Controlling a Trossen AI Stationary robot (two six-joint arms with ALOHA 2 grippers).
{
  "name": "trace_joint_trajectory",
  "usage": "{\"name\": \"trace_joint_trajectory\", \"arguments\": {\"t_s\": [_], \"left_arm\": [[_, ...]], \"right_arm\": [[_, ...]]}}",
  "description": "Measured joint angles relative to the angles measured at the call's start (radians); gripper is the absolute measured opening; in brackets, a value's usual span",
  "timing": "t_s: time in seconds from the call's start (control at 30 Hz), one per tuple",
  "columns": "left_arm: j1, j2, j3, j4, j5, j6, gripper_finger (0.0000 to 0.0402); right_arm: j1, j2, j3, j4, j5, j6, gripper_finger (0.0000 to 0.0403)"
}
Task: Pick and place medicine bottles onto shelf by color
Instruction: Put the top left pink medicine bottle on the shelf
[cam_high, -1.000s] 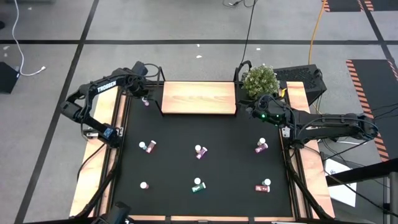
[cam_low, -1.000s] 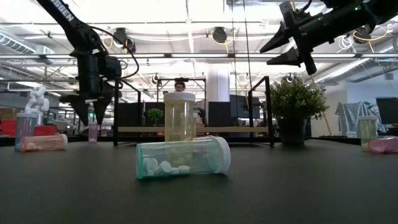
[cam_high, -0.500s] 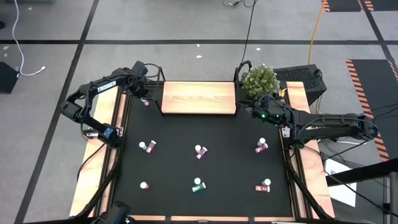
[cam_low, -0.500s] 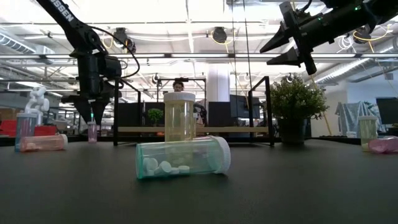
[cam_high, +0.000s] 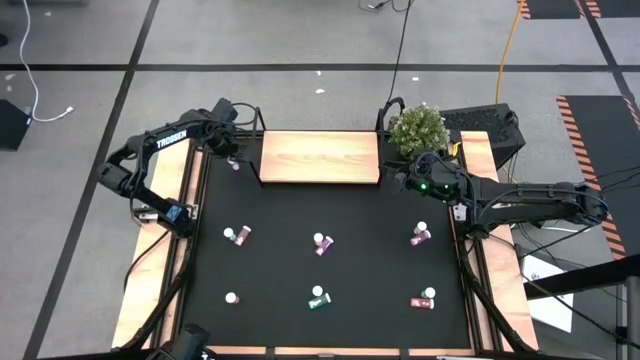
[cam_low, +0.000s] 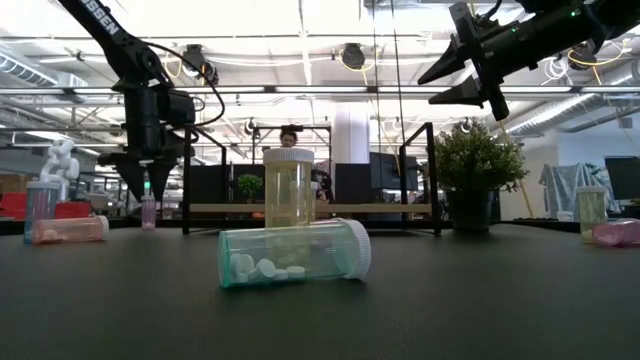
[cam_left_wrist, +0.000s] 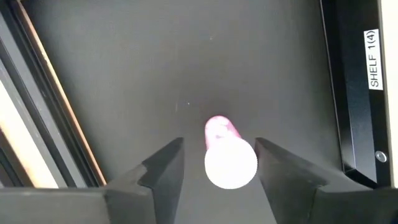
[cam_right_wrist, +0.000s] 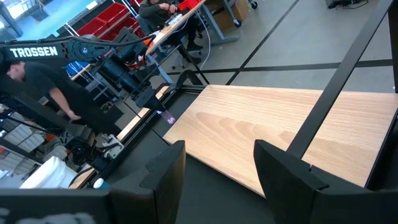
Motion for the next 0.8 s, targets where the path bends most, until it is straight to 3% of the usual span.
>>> {"name": "trace_joint_trajectory", "arguments": {"t_s": [0.8], "left_arm": [[-0.003,-0.002,0.001,0.000,-0.001,-0.094,0.0118]], "right_arm": [[0.000,0.000,0.000,0.000,0.000,0.000,0.0185]]}}
